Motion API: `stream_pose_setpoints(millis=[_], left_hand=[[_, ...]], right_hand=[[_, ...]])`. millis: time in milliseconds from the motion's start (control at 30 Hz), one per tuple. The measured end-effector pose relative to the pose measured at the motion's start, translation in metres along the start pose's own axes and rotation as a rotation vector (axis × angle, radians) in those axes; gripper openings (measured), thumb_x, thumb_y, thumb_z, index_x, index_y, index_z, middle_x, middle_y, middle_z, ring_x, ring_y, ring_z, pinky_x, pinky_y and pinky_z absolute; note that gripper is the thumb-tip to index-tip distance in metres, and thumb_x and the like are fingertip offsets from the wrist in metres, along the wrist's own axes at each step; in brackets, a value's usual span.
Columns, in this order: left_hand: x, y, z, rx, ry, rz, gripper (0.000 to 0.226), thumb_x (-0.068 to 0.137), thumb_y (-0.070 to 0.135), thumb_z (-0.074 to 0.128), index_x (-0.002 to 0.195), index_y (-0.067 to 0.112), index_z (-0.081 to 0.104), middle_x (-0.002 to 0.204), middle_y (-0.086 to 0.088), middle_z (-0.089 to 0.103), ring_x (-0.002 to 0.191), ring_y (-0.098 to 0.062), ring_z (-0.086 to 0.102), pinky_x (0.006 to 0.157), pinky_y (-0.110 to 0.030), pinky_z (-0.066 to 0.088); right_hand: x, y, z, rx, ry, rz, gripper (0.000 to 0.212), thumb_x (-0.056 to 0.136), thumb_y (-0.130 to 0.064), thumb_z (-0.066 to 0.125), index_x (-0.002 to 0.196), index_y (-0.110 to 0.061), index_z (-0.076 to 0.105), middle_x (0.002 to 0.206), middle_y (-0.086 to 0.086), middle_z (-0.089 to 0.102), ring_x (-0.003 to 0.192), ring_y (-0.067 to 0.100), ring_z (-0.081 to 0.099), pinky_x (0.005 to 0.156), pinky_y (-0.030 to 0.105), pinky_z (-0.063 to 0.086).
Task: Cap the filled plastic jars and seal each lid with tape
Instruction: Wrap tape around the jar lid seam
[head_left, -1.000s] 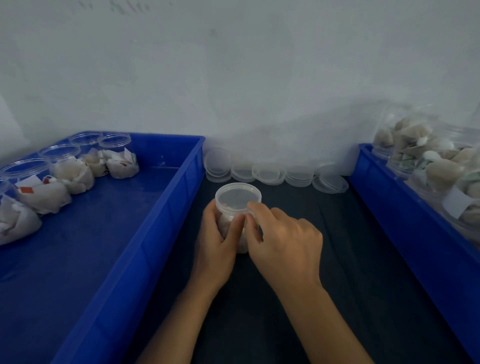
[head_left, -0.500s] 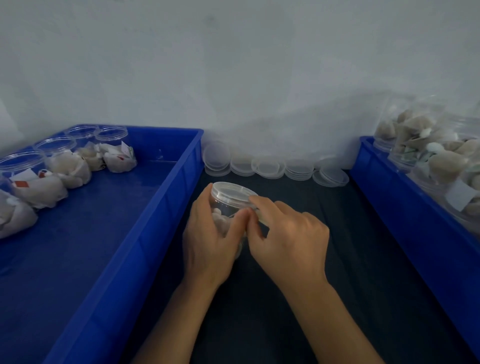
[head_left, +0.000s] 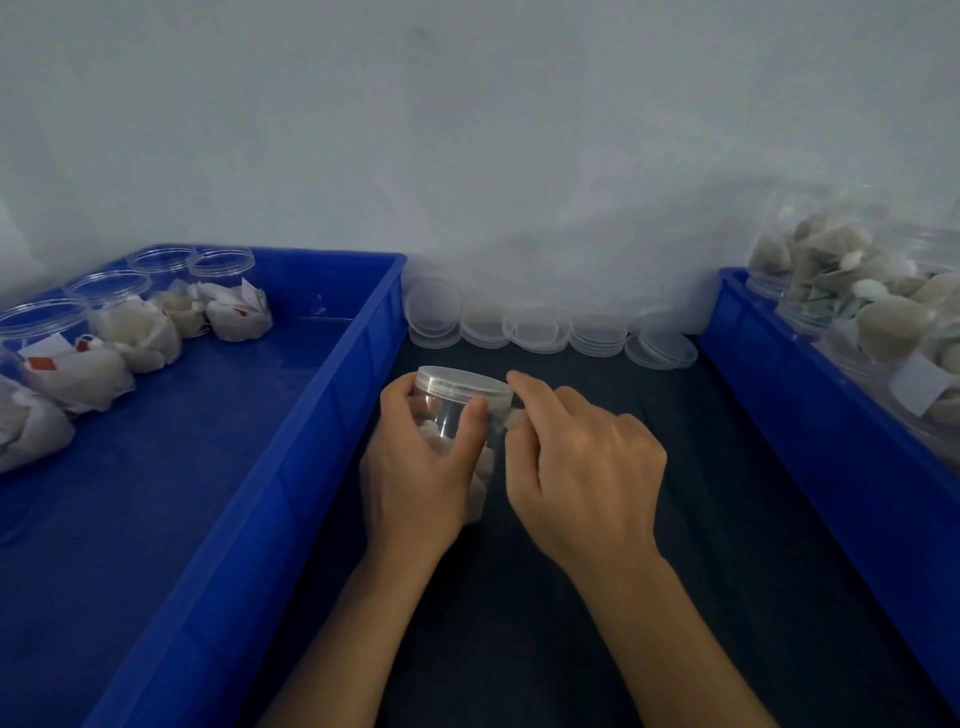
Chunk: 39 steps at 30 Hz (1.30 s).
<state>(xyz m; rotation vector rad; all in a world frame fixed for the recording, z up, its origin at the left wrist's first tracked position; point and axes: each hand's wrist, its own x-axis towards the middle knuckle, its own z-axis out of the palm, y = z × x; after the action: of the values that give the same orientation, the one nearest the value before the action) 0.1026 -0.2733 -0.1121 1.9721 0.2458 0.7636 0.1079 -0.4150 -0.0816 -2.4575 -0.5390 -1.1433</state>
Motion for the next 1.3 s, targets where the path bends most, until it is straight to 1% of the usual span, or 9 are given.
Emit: stream_pose_setpoints(millis=[233,400,567,767,900,967,1100,1167,1300], left_hand=[[-0.001,0.004,0.001,-0.033,0.042,-0.055,0.083,0.076,0.088,0.049,0.139,0.033,0.05,0.114,0.019,0.065,0.101,0.007,0.061,0.076,-0.014,0.043],[-0.001,0.005,-0.001,-0.066,0.051,-0.097,0.084,0.072,0.088,0.05,0.136,0.034,0.053,0.108,0.023,0.064,0.098,0.009,0.062,0.076,-0.016,0.044],[-0.002,0.006,-0.002,-0.092,0.051,-0.088,0.074,0.074,0.086,0.054,0.131,0.039,0.054,0.105,0.024,0.066,0.099,0.017,0.059,0.078,-0.019,0.048],[-0.002,0.007,-0.007,-0.096,-0.011,-0.072,0.066,0.075,0.082,0.057,0.127,0.042,0.055,0.106,0.025,0.068,0.1,0.016,0.062,0.078,-0.016,0.049],[-0.003,0.007,-0.009,-0.059,-0.074,-0.041,0.064,0.075,0.082,0.054,0.126,0.044,0.052,0.105,0.026,0.069,0.099,0.016,0.063,0.075,-0.012,0.048],[-0.005,0.007,-0.01,-0.052,-0.11,-0.02,0.066,0.077,0.083,0.053,0.129,0.043,0.053,0.105,0.028,0.068,0.1,0.017,0.063,0.069,-0.009,0.05],[-0.007,0.011,-0.01,-0.047,-0.154,0.01,0.071,0.072,0.092,0.058,0.127,0.049,0.047,0.111,0.036,0.063,0.102,0.019,0.061,0.072,0.003,0.044],[-0.006,0.013,-0.009,-0.035,-0.139,0.0,0.076,0.067,0.1,0.055,0.125,0.052,0.041,0.104,0.029,0.064,0.101,0.023,0.057,0.071,0.005,0.042],[-0.005,0.011,-0.007,-0.096,-0.134,-0.036,0.083,0.07,0.099,0.053,0.129,0.042,0.046,0.109,0.022,0.065,0.099,0.02,0.06,0.069,0.002,0.045]], right_hand=[[0.003,0.001,0.003,-0.07,-0.079,0.052,0.038,0.101,-0.028,0.04,0.123,-0.018,0.07,0.072,-0.006,0.058,0.051,0.015,0.044,0.054,0.034,0.038],[0.005,0.0,0.004,-0.052,-0.14,0.097,0.04,0.101,-0.031,0.037,0.124,-0.019,0.067,0.072,-0.008,0.055,0.052,0.014,0.047,0.056,0.035,0.04],[0.007,-0.003,0.004,-0.042,-0.186,0.132,0.042,0.102,-0.035,0.034,0.127,-0.021,0.064,0.075,-0.008,0.059,0.054,0.015,0.051,0.059,0.037,0.044],[0.006,0.001,0.001,0.001,-0.221,0.12,0.041,0.101,-0.034,0.04,0.133,-0.024,0.063,0.073,-0.009,0.059,0.049,0.013,0.047,0.055,0.034,0.042],[0.004,0.01,-0.004,0.059,-0.292,0.057,0.049,0.098,-0.04,0.03,0.132,-0.027,0.063,0.084,-0.009,0.067,0.056,0.01,0.055,0.051,0.031,0.048],[0.002,0.015,-0.006,0.101,-0.318,0.061,0.054,0.098,-0.043,0.027,0.136,-0.028,0.062,0.09,-0.01,0.069,0.062,0.009,0.058,0.051,0.025,0.043],[0.0,0.018,-0.007,0.143,-0.319,0.078,0.049,0.102,-0.041,0.039,0.143,-0.031,0.062,0.095,-0.011,0.069,0.069,0.011,0.063,0.053,0.029,0.044],[-0.001,0.016,-0.006,0.178,-0.294,0.088,0.045,0.103,-0.039,0.042,0.142,-0.03,0.063,0.091,-0.011,0.066,0.068,0.012,0.062,0.053,0.033,0.049],[-0.001,0.014,0.0,0.32,-0.322,0.174,0.037,0.106,-0.034,0.051,0.141,-0.038,0.06,0.087,-0.015,0.063,0.07,0.009,0.061,0.062,0.041,0.055]])
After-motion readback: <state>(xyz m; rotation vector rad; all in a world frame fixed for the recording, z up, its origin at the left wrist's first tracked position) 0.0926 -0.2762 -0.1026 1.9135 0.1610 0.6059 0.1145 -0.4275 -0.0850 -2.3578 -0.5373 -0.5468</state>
